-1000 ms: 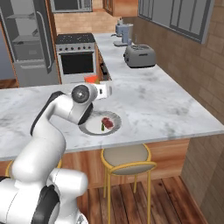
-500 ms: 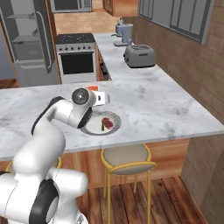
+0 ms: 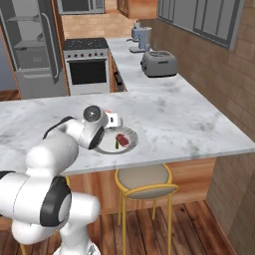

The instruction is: Take the cheese, steak, and lemon wedge from the fridge and place them on the plate on the dining counter to create an appetizer plate.

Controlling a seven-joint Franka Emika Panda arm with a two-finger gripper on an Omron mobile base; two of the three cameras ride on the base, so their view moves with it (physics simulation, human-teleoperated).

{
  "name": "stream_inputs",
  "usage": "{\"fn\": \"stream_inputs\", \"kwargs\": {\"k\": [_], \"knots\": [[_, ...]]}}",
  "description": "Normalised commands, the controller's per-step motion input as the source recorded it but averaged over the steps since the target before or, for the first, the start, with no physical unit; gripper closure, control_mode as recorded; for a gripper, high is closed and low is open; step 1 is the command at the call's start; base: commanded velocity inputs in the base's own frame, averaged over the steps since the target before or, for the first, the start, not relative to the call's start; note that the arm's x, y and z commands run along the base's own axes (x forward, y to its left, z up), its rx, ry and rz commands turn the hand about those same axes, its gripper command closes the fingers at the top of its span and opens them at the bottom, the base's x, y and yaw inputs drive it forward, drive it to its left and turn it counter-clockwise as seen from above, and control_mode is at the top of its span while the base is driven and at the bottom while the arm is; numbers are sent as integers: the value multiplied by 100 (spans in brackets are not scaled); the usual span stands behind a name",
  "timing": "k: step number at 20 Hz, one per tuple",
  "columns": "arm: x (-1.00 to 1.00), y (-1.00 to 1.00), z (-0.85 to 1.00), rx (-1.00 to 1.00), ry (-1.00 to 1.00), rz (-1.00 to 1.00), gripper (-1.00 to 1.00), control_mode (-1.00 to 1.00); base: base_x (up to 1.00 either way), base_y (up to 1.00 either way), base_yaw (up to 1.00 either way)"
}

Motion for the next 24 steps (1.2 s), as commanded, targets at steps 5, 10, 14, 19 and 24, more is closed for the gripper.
{"fn": "stream_inputs", "kwargs": {"k": [5,10,14,19,24], "knots": [[45,2,-65,0,13,0,100,-100,0,0,0],[51,3,-62,0,15,0,100,-100,0,0,0],[46,8,-60,0,16,0,100,-100,0,0,0],[51,11,-50,0,18,0,100,-100,0,0,0],[45,0,-47,0,17,0,100,-100,0,0,0]]}}
